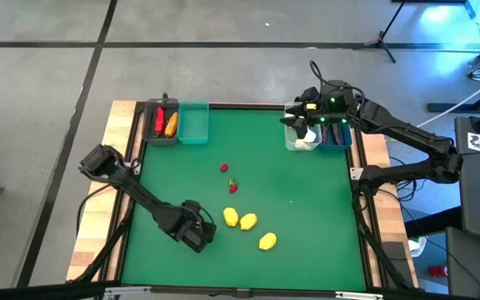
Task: Sort produce into baskets
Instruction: Put the left lemon into the transparent light blue bin
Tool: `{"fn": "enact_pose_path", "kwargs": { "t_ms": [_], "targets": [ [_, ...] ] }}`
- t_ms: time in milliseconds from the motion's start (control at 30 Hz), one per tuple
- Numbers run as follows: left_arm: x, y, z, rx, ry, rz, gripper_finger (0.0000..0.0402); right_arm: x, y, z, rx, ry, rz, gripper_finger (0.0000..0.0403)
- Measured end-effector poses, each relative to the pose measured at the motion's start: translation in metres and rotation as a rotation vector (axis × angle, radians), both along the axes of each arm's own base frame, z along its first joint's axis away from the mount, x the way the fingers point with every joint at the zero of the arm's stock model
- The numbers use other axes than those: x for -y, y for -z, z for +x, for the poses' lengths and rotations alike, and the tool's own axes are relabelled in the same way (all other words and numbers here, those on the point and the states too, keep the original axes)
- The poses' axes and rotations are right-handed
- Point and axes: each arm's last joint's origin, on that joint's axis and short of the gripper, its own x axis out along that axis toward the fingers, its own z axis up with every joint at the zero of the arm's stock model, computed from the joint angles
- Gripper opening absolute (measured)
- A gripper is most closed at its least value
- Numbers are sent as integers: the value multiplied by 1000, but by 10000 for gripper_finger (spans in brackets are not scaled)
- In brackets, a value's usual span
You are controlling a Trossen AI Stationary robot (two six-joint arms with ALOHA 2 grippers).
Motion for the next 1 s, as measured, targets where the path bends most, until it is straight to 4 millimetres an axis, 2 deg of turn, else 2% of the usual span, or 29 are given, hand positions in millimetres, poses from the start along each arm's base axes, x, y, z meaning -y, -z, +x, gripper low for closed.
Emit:
{"fn": "enact_pose_path", "kwargs": {
  "t_ms": [300,700,1000],
  "targets": [
    [1,3,0,-26,-44,-20,269,0,0,0,0,0,0,248],
    [-2,2,3,-28,-62,-31,199,0,0,0,1,0,-1,248],
    [-6,1,6,-19,-74,-35,198,0,0,0,1,1,-2,248]
  ]
}}
